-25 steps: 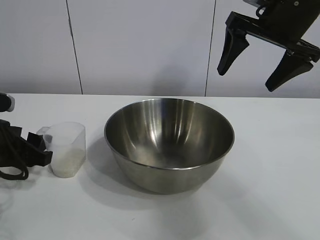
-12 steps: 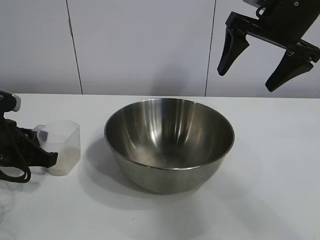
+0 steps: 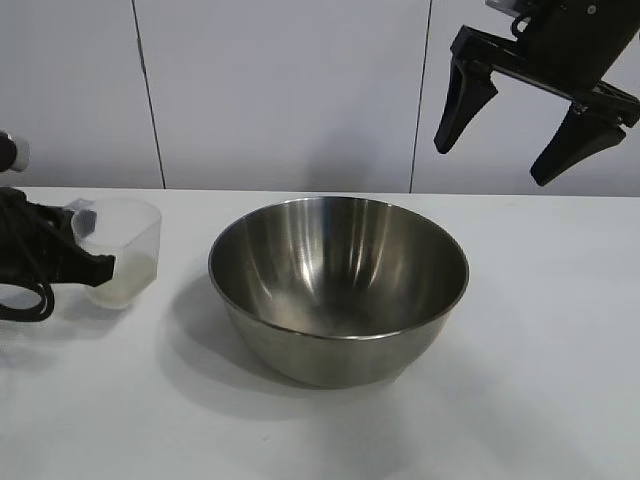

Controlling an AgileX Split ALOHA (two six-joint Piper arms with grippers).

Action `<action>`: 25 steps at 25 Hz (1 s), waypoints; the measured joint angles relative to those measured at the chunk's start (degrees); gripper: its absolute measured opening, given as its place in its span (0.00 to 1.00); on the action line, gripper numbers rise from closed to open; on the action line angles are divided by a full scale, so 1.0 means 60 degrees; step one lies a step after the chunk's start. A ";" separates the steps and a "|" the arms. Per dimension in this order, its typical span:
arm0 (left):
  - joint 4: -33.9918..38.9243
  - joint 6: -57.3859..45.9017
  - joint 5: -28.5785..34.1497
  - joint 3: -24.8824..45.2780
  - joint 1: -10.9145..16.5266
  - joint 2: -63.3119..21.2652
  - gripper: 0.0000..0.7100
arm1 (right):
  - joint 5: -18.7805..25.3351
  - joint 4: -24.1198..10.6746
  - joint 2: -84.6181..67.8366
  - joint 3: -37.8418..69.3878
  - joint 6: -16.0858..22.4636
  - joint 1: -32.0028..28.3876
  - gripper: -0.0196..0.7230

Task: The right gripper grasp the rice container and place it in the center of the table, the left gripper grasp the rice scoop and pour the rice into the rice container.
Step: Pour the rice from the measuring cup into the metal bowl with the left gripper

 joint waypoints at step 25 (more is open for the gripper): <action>-0.0462 0.8136 0.9070 -0.5373 -0.3147 -0.1744 0.00 | -0.0163 -0.0029 0.0036 0.0000 0.0008 0.0000 0.96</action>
